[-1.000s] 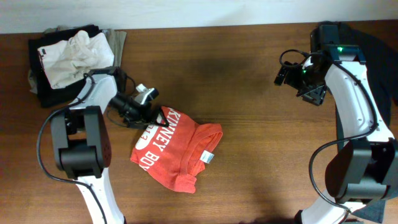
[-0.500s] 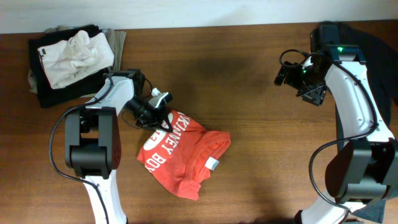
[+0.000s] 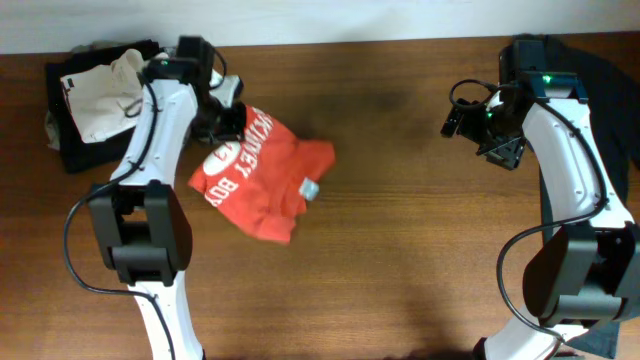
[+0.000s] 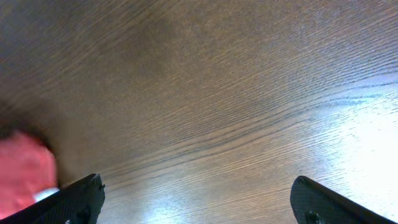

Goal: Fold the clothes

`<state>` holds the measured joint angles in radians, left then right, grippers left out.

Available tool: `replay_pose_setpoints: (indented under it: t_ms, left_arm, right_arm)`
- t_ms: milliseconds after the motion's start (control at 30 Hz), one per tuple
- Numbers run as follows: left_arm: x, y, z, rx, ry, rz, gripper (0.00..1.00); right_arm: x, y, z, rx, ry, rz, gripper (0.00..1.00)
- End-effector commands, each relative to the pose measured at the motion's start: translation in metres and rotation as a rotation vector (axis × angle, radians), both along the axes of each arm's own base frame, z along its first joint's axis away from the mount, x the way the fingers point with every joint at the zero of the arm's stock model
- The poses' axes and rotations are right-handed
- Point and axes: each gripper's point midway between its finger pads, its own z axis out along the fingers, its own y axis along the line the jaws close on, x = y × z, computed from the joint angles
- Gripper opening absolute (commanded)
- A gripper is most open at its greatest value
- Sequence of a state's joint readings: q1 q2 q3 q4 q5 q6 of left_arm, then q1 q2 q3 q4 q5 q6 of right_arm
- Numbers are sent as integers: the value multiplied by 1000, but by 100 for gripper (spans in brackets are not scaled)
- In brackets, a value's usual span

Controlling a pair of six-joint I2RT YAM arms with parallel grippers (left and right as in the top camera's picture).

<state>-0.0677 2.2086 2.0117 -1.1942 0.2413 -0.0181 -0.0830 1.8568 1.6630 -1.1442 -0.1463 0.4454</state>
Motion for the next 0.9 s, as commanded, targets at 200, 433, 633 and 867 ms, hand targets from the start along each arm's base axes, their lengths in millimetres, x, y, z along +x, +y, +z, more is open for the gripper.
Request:
replay_pose_setpoints:
  t_ms: [200,433,633,867]
  left_arm:
    - [75,83,41,88,-278,346,1]
    - [99,106,98,64,-428,417,1]
    - [110,128,148,113,-553,552,1]
    - [107,171,155,273,-594,664,1]
  right_arm:
    - [0,-4,2,-13,-3,-7,99]
    - [0,-4,2,-13,-3,-7,99]
    - [0,-4,2,-12,-3,-7,99]
    - [0,-4,2,-13,-3,-8,99]
